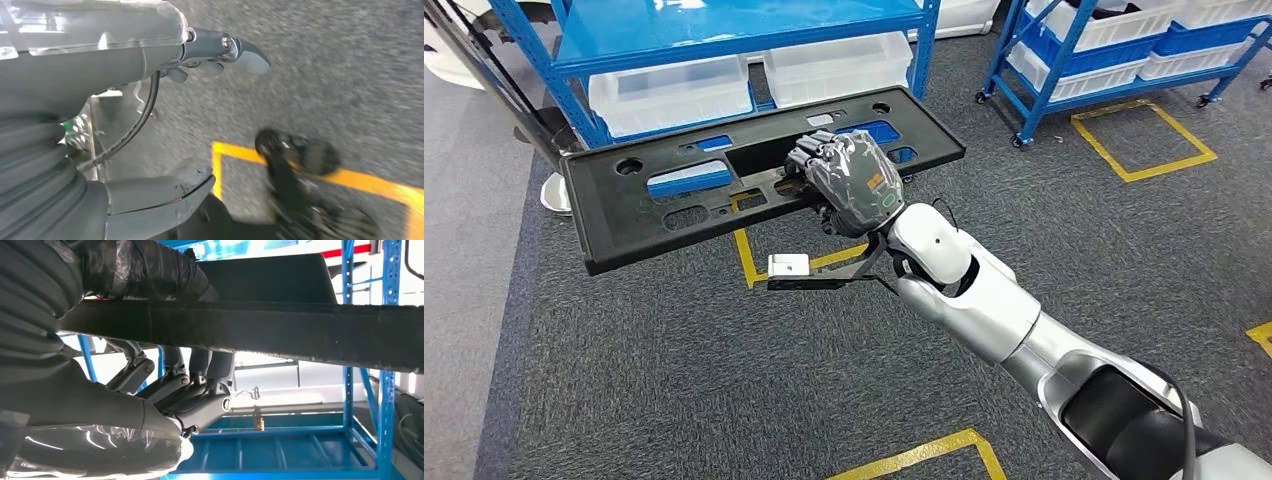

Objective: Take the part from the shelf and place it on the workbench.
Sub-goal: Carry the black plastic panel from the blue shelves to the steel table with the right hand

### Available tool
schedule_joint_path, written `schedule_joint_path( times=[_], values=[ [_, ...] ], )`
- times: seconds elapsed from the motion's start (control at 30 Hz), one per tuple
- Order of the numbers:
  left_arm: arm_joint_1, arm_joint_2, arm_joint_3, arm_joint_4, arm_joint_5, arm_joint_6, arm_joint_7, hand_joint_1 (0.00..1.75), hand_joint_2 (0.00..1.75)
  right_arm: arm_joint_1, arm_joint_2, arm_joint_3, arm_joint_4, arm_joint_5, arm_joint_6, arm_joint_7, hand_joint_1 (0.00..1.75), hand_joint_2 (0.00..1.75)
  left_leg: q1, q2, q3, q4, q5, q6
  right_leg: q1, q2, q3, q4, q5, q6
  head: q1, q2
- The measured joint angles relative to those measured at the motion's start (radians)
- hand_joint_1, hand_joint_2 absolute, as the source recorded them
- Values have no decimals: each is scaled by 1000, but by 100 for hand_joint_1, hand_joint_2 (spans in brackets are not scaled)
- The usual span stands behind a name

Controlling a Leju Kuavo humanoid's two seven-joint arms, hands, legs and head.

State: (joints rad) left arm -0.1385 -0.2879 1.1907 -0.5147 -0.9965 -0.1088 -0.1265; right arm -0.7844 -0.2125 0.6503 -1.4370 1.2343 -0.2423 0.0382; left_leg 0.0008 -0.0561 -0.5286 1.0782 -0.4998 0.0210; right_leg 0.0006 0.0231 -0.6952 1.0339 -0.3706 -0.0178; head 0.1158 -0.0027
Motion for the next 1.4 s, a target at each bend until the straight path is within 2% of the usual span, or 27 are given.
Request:
schedule_joint_path(
  times=[0.07,0.13,0.2,0.27,0.3,0.33,0.37,0.43,0.5,0.53,0.6,0.67,0.77,0.8,0.83,0.87,0.9,0.97,1.03,1.1,1.13,1.2,1.27,1.3,1.33,1.37,1.4],
  values=[
    [-10,3,-54,-13,98,2,34,0,175,-20,17,14,9,-13,4,0,175,175,-3,2,40,-76,-29,5,-3,15,-7,-7,23,11,0,0],
    [-19,8,-121,-22,201,11,70,0,175,-32,29,27,18,-24,7,-3,175,175,0,24,38,-91,-12,14,-5,21,-15,-6,29,22,1,0],
    [-22,17,-194,-30,295,26,95,0,175,-43,36,38,28,-32,8,-5,175,175,6,46,30,-100,10,24,-7,6,-46,58,-23,30,2,0],
    [-18,28,-271,-38,380,44,113,0,175,-50,43,45,37,-39,9,-6,175,175,5,67,11,-97,24,27,-12,-10,-93,190,-102,39,2,0],
    [-14,33,-308,-41,417,54,119,0,175,-52,46,48,42,-42,9,-6,175,175,5,77,2,-95,28,26,-16,-14,-107,241,-125,44,2,0],
    [-10,38,-344,-44,450,62,125,0,175,-53,48,52,47,-44,9,-6,175,175,5,88,-7,-90,32,24,-19,-18,-103,261,-130,48,2,0],
    [-5,42,-376,-46,476,69,130,0,175,-54,50,56,50,-46,9,-7,175,175,6,97,-15,-85,34,23,-22,-23,-79,242,-120,51,2,0],
    [3,49,-437,-50,525,85,136,0,175,-61,53,61,57,-48,9,-7,175,175,6,116,-27,-71,33,17,-22,-57,8,121,-88,50,2,0],
    [10,59,-491,-53,568,98,140,0,175,-69,60,63,62,-49,9,-8,175,175,2,133,-35,-57,28,5,-15,-87,63,29,-74,39,2,0],
    [12,63,-516,-55,584,103,141,0,175,-72,63,63,64,-50,9,-9,175,175,-1,142,-37,-54,27,-1,-11,-91,67,16,-77,32,2,0],
    [14,71,-557,-56,609,112,144,0,175,-73,66,64,69,-50,9,-10,175,175,0,156,-37,-54,26,-14,-9,-70,63,14,-69,19,2,0],
    [18,80,-591,-58,634,120,146,0,175,-76,71,65,74,-49,9,-10,175,175,5,132,-47,-27,1,-26,-12,-52,61,5,-60,4,2,0],
    [30,94,-631,-58,666,129,148,0,175,-80,87,74,83,-44,8,-9,175,175,10,73,-121,138,-93,-36,-14,-20,51,2,-48,-9,1,0],
    [34,98,-641,-58,671,130,148,0,175,-80,90,78,87,-44,8,-9,175,175,10,67,-147,194,-112,-36,-12,-6,48,2,-46,-10,2,0],
    [37,101,-649,-58,674,132,148,0,175,-80,91,82,91,-44,8,-9,175,175,10,65,-159,220,-112,-35,-11,7,45,3,-44,-10,2,0],
    [40,104,-655,-58,676,132,148,0,175,-79,91,86,95,-44,8,-9,175,175,10,62,-154,208,-93,-33,-11,20,43,5,-42,-8,1,0],
    [42,106,-661,-58,677,133,148,0,175,-79,91,89,98,-44,8,-9,175,175,10,56,-130,159,-59,-29,-10,32,42,6,-41,-7,1,0],
    [43,112,-669,-58,681,135,148,0,175,-81,93,93,102,-44,8,-9,175,175,12,7,-69,26,3,-19,-11,54,39,9,-37,-1,2,0],
    [44,117,-678,-58,689,137,147,0,175,-85,97,95,105,-44,7,-9,175,175,11,-32,-40,-44,21,-12,-16,76,30,10,-29,11,2,0],
    [45,119,-687,-58,700,141,147,0,175,-87,98,97,107,-42,8,-8,175,175,10,-20,-37,-54,25,-7,-19,102,22,4,-18,28,2,0],
    [44,120,-691,-58,706,142,147,0,175,-88,97,97,108,-40,8,-6,175,175,12,-6,-35,-61,31,-3,-18,101,18,4,-18,34,2,0],
    [44,122,-701,-58,720,144,145,0,175,-95,94,97,111,-28,9,-3,175,175,17,22,-33,-74,42,8,-13,60,-5,49,-50,41,3,0],
    [46,125,-712,-57,736,149,144,0,175,-104,91,97,115,-11,10,1,175,175,14,51,-36,-76,46,14,-13,3,-57,166,-117,44,3,0],
    [48,127,-716,-57,744,152,144,0,175,-106,89,97,119,-3,11,4,175,175,13,65,-38,-75,47,15,-14,-10,-82,226,-142,47,2,0],
    [50,128,-721,-57,751,155,144,0,175,-106,85,97,124,3,13,7,175,175,12,79,-41,-73,46,14,-15,-16,-95,261,-152,48,2,0],
    [50,129,-726,-56,757,158,143,0,175,-107,81,97,129,8,13,9,175,175,12,92,-43,-71,46,14,-16,-20,-89,261,-144,49,2,0],
    [50,130,-731,-56,762,161,142,0,175,-109,75,97,134,15,14,11,175,175,12,105,-45,-68,44,13,-16,-27,-61,219,-121,49,2,0]
  ],
)
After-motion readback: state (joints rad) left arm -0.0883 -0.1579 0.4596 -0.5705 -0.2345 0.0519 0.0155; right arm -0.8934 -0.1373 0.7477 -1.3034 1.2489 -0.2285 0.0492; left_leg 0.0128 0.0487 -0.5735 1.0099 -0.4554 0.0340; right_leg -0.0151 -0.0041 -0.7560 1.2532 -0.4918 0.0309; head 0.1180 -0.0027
